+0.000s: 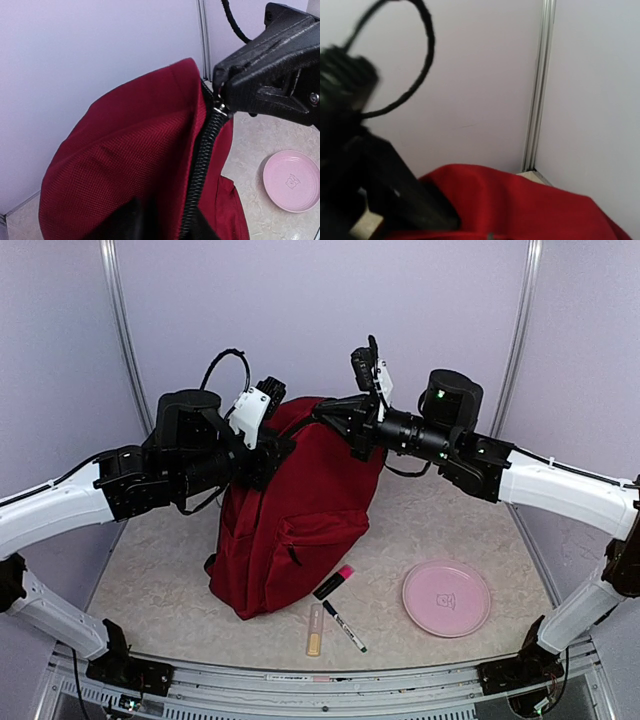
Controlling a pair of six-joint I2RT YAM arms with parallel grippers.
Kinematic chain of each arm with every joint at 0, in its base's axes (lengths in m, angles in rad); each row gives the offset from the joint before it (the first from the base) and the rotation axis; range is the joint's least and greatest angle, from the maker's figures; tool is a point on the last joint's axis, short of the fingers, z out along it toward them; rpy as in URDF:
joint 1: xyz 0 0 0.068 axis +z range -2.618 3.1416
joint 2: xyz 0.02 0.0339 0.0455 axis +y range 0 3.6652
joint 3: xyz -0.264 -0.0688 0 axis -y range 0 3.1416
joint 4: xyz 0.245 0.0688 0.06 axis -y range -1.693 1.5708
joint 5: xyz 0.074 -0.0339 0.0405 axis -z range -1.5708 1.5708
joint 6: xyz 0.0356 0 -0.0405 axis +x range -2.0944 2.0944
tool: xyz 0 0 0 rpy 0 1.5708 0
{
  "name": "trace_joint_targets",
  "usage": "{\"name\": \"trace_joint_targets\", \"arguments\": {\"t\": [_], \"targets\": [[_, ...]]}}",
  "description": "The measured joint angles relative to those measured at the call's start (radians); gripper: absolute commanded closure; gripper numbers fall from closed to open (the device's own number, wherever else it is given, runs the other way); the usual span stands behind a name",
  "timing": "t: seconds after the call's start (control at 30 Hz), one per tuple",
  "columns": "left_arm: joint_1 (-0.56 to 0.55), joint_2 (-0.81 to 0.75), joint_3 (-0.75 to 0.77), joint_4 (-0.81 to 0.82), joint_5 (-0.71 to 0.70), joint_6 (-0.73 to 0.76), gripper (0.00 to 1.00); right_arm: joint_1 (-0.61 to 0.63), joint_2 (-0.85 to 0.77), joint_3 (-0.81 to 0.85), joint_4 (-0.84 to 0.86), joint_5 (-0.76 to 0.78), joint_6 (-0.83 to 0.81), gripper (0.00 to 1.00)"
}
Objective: Pack the student bag
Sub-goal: Hold the largest pocket of the student bag, then zip the student bag into the largest pocket of the bag, then hold the largest pocket of the student bag.
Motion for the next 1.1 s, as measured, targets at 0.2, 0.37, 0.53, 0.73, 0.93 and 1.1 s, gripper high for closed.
{"name": "trace_joint_targets", "arguments": {"t": [0.2, 0.37, 0.53, 0.73, 0.93, 1.1], "targets": [[0.018, -0.040, -0.042, 0.013, 0.089, -0.009, 1.00, -0.010, -0.001, 0.000, -0.007, 0.001, 0.020, 1.00], [0.026, -0.171, -0.173, 0.061, 0.153, -0.050, 1.00, -0.191, -0.037, -0.109, 0.074, -0.121, 0.189, 1.00], [0.032, -0.275, -0.271, 0.097, 0.216, -0.069, 1.00, -0.376, -0.027, -0.222, 0.155, -0.285, 0.378, 1.00], [0.042, -0.377, -0.380, 0.126, 0.243, -0.093, 0.73, -0.389, -0.005, -0.201, 0.163, -0.409, 0.431, 1.00], [0.026, -0.420, -0.343, -0.004, 0.245, -0.090, 0.03, -0.314, 0.034, -0.031, 0.006, -0.244, 0.291, 1.00], [-0.050, -0.396, -0.184, -0.058, 0.193, -0.041, 0.01, -0.198, 0.061, 0.126, -0.087, -0.162, 0.170, 1.00]]}}
